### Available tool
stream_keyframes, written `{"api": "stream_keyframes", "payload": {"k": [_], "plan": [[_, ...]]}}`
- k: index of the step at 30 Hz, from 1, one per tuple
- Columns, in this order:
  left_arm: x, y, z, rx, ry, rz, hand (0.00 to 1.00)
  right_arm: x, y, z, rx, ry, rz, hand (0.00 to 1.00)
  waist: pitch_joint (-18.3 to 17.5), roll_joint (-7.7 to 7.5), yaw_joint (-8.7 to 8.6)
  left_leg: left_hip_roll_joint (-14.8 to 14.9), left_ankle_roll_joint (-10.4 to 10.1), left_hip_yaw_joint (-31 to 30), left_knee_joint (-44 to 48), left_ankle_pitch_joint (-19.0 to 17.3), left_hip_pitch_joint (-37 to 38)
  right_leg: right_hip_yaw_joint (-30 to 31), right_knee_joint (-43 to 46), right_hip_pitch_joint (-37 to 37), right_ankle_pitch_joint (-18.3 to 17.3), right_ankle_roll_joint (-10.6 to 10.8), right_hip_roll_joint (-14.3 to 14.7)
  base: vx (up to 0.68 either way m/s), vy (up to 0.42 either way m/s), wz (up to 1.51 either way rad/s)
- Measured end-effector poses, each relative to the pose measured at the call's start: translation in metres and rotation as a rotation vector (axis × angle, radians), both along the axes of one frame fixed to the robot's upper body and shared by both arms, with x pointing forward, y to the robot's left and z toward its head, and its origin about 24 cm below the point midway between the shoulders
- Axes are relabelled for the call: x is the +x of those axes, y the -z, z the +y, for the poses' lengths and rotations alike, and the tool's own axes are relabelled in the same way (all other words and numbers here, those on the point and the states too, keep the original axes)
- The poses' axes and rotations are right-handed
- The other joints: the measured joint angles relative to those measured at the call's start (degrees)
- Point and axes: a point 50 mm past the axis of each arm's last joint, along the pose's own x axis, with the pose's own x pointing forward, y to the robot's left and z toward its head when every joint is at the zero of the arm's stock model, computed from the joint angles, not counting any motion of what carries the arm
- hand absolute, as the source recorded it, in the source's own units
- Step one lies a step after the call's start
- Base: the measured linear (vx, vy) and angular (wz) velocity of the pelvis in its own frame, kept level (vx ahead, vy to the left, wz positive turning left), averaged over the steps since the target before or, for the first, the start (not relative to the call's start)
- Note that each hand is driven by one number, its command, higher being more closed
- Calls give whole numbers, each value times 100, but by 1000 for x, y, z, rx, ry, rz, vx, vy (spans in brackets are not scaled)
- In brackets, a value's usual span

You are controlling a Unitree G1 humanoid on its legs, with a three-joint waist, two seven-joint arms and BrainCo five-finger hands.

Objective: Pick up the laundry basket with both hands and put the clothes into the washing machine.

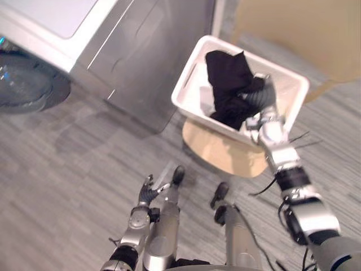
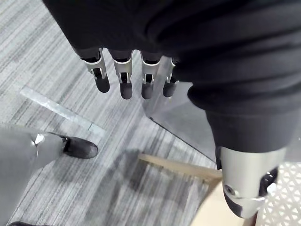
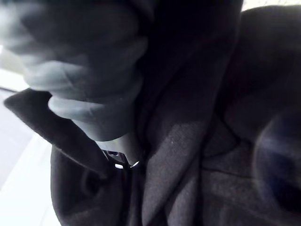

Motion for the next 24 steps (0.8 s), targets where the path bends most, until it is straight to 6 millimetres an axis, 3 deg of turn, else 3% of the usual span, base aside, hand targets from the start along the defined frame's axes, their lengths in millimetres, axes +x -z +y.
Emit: {"api": "stream_keyframes", "payload": {"k": [2,5,9,12,15,16,17,18,19,20,21,22,23,24], "plan": [[-17,13,2,1,-10,68,0,-22,28,14,109,-66,51,100,-298,-120,-123,13,48,206,0,-102,308,170,-263,336,99,50,64,83,7,-38],[-37,24,6,10,-22,143,0,-47,45,27,217,-172,68,100,-746,-127,-183,17,91,376,-1,-253,630,325,-572,709,195,85,114,83,23,-31],[-59,37,11,20,-41,224,0,-73,43,51,371,-357,27,100,-1081,-180,-279,23,129,670,0,-406,1087,586,-763,1104,276,127,153,64,34,-31],[-68,40,14,20,-57,244,0,-81,33,75,410,-493,-13,100,-1145,-220,-250,43,139,1123,4,-478,1218,1020,-840,1045,460,136,212,-24,37,-69],[-59,34,14,22,-53,203,0,-83,32,84,431,-523,-18,100,-1143,-218,-316,25,228,1187,457,-630,928,1176,-704,869,566,294,173,-90,40,-30],[-57,32,15,22,-53,188,0,-83,31,85,435,-524,-20,100,-1137,-206,-317,60,238,1174,524,-638,835,1204,-560,839,465,298,174,-157,16,32],[-51,27,17,24,-58,155,0,-84,32,86,445,-524,-18,100,-1128,-193,-404,88,241,1009,680,-640,709,1216,599,634,-116,142,128,-88,-47,74],[-47,22,21,32,-63,126,0,-84,33,85,448,-516,-19,100,-1132,-217,-395,77,226,777,817,-630,653,1213,1631,686,-589,229,18,-86,-82,91],[-46,21,22,34,-64,118,0,-84,33,85,445,-515,-22,100,-1136,-222,-386,56,211,666,873,-621,613,1218,1888,785,-703,305,-24,-64,-172,111],[-44,16,24,38,-68,88,0,-85,31,87,438,-522,-34,100,-1175,-289,-368,-44,136,395,1036,-571,412,1369,1936,1145,-950,404,-27,-147,-246,110],[-40,9,24,38,-67,45,0,-86,28,89,424,-530,-52,100,-1197,-312,-305,-109,20,213,1078,-477,189,1537,1438,1369,-1258,411,22,-183,-267,107],[-38,5,23,34,-65,24,0,-86,26,89,415,-532,-61,100,-1197,-309,-229,-113,-24,149,1059,-377,64,1535,1197,1401,-1382,360,43,-258,-270,62],[-32,-2,17,16,-60,-19,0,-83,22,89,402,-532,-73,100,-1186,-264,-20,-3,-55,137,883,-81,-193,1471,572,1439,-1591,157,160,-301,-236,42],[-29,-3,9,-10,-59,-33,0,-78,21,87,386,-518,-73,100,-1067,22,39,158,-26,24,754,117,-282,1254,395,1442,-1421,76,396,-325,-208,43]]}}
